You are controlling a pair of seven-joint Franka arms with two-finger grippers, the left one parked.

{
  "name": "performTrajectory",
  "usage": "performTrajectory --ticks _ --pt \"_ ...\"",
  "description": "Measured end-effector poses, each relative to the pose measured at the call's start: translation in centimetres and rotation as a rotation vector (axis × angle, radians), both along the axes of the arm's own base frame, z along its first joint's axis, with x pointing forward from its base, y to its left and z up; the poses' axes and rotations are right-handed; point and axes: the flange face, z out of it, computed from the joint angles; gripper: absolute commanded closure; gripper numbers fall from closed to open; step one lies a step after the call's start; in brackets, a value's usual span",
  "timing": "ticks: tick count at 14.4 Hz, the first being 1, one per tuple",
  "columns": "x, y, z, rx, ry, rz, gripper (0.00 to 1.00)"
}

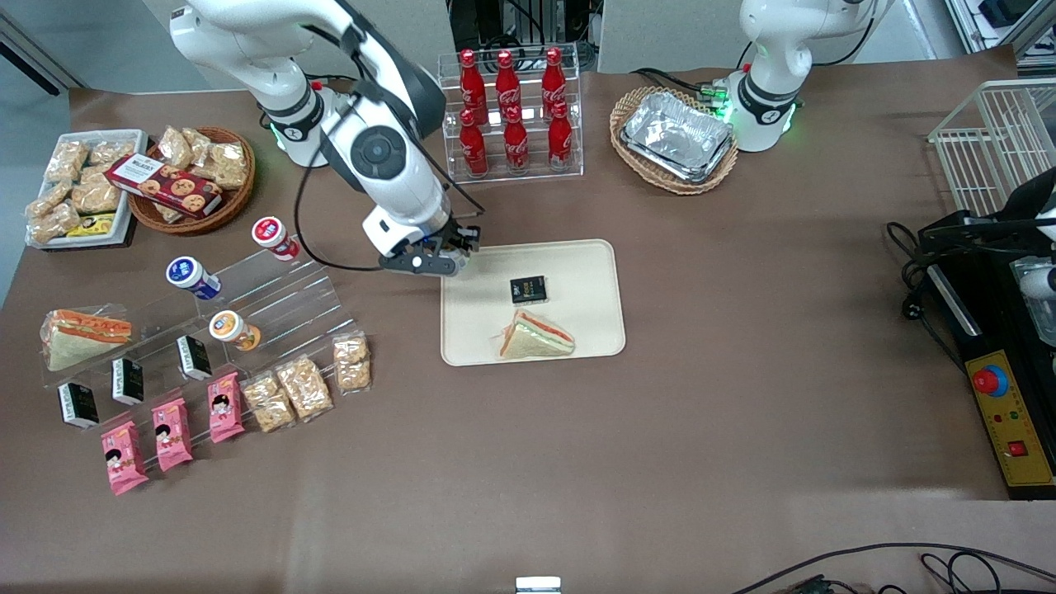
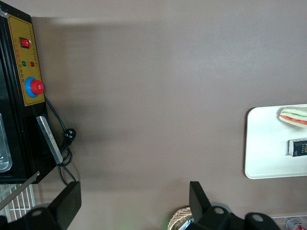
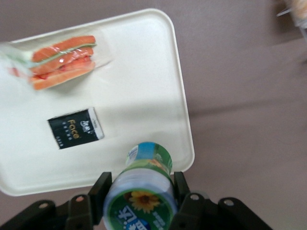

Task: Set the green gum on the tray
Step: 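Lower the green gum bottle onto the tray beside the black card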

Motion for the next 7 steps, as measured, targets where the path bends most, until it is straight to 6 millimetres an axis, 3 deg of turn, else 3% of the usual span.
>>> performTrajectory --ticks 4,7 --pt "-1.1 -0.4 -6.0 0.010 -0.013 0.019 1.00" --pt "-2.1 -0.6 -9.1 0.036 -0.007 0.019 1.00"
